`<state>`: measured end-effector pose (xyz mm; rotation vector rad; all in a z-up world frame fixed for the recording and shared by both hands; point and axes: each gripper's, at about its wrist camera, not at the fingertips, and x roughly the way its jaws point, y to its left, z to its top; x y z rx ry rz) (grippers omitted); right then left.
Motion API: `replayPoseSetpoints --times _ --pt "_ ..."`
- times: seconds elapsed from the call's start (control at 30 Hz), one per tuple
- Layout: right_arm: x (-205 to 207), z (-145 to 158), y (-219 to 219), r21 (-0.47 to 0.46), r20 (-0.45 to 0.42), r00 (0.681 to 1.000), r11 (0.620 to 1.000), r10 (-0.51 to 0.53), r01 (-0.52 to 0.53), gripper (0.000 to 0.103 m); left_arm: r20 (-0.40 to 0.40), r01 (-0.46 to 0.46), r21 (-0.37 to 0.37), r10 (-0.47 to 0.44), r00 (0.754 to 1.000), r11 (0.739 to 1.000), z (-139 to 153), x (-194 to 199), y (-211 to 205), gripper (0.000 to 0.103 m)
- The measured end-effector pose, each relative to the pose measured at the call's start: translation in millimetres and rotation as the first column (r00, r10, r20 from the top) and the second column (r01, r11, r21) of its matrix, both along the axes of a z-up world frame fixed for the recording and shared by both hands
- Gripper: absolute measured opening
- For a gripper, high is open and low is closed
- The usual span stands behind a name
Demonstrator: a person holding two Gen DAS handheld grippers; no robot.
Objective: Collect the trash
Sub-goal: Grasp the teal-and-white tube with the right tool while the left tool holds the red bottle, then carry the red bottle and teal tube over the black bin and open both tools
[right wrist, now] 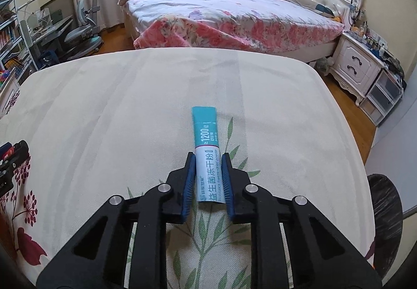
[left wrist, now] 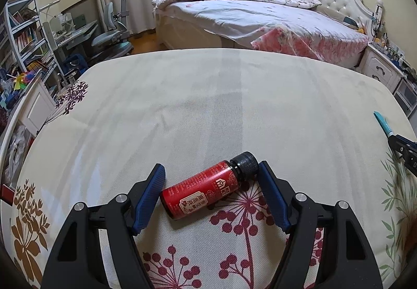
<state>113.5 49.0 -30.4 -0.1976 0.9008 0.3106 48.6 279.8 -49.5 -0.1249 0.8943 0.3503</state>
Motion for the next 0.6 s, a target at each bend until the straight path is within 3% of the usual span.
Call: replayPoseSetpoints --times 0.33,0.6 --pt "-23.7 2.3 -13.5 0.038 -0.009 1.0 0.999 -0.006 0.006 0.013 0.029 0.006 0.026 -0.007 1.0 1.0 6.0 -5.5 -5.6 0.071" --pt "-48.9 6.1 -30.9 0.065 0.003 1.0 0.998 -0.013 0.013 0.012 0.061 0.015 0.002 -0.015 0.998 1.0 11.1 -13.5 -20.9 0.071"
